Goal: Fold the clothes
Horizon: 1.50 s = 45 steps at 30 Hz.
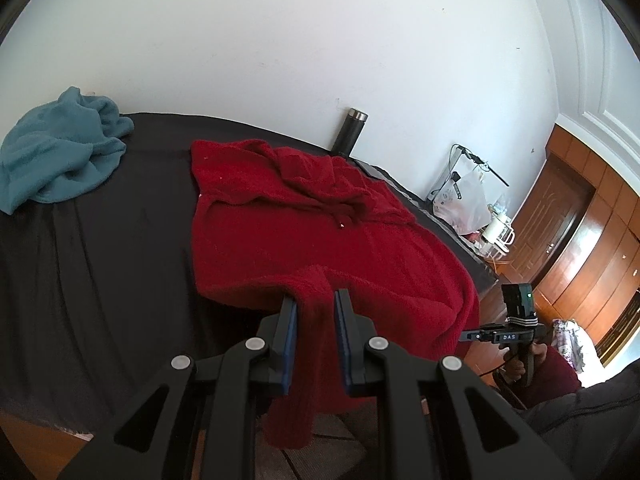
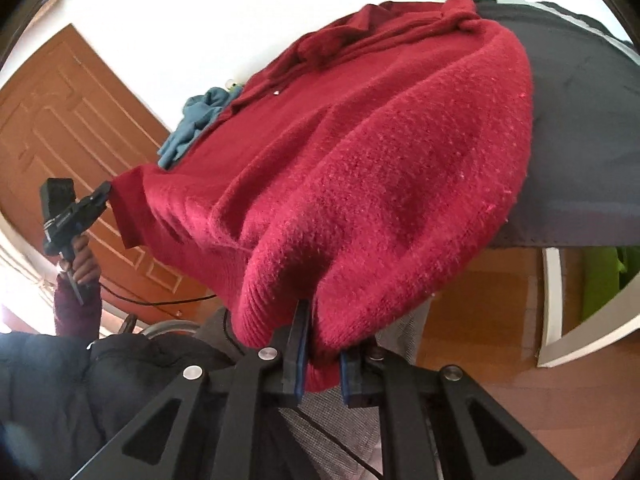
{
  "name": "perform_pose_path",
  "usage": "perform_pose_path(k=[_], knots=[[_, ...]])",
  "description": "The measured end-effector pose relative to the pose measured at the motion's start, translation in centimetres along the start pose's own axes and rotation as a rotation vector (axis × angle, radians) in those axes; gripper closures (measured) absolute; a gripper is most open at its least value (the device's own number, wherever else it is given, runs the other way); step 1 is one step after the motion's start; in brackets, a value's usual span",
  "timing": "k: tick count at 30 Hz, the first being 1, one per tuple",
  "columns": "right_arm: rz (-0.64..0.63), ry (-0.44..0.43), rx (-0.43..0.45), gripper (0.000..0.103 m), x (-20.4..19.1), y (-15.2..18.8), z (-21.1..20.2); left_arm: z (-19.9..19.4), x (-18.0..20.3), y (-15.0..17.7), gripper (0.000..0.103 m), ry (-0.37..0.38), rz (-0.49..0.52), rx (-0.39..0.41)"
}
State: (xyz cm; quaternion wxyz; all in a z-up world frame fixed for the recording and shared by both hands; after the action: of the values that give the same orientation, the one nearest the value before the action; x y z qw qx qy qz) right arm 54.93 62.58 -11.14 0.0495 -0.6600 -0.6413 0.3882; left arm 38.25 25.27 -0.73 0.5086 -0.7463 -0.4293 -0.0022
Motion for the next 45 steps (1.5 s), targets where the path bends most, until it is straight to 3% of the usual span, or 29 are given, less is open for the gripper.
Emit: perform_pose_path(k=[5, 8, 11, 13, 18, 23, 28, 33, 38, 41, 45], knots=[[0.025, -0.002, 0.014, 0.090, 0.3, -0.3, 0.3, 0.3, 0.0, 0.3, 0.083, -0.003, 0.009, -0.010], [-0.046, 0.098, -0.031, 0.090, 0.5, 0.5, 0.9, 0.2, -0.1, 0.5, 0.083, -0.002, 0.008, -0.013], [-0.042, 0.050, -0.042, 0.090, -0.2, 0.8, 1.1, 0.2, -0.3, 0.7, 0.083, -0.003, 0.001, -0.017], [0.009, -0.003, -0.014, 0.090, -0.1, 0.3, 0.8, 0.5, -0.4, 0.8, 0.083, -0.002, -0.004, -0.025], [0.071, -0.007, 0.083, 0.095, 0.8, -1.2, -0.9, 0.8, -0.7, 2.0, 0.083, -0.008, -0.012, -0.054], [-0.051, -0.079, 0.195, 0.096, -2.4, -2.9, -3.7, 0.6, -1.2, 2.6, 0.083, -0.012, -0.028, -0.064], [-0.163, -0.103, 0.299, 0.096, -5.6, -5.7, -6.2, -0.4, -0.2, 0.6, 0.083, -0.001, -0.014, -0.001], [-0.224, -0.054, 0.287, 0.096, -6.8, -7.7, -5.3, -0.9, 0.9, -1.9, 0.083, -0.014, 0.034, 0.055], [-0.242, -0.004, 0.272, 0.096, -6.9, -7.5, -4.9, -2.4, 0.3, -4.4, 0.084, -0.006, 0.008, 0.136], [-0.287, 0.077, 0.279, 0.096, -7.3, -7.5, -5.2, -2.1, -0.6, -5.3, 0.084, -0.005, -0.006, 0.131], [-0.326, 0.102, 0.287, 0.096, -8.0, -8.3, -5.1, -0.9, -0.5, -3.7, 0.084, 0.007, 0.010, 0.048]])
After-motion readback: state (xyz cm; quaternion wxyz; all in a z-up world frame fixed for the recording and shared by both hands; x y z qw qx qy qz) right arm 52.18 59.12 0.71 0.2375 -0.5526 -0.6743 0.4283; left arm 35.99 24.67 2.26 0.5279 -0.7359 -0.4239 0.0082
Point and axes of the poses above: each gripper's, at about its wrist camera, not at the fingertips, and z roughly the way its jaws point, x to its right, y to its underside, the point moved 8 cm from there along z, roughly the way its jaws point, and after that the axes turned 3 degrees about -z, right-handed, at the moved point
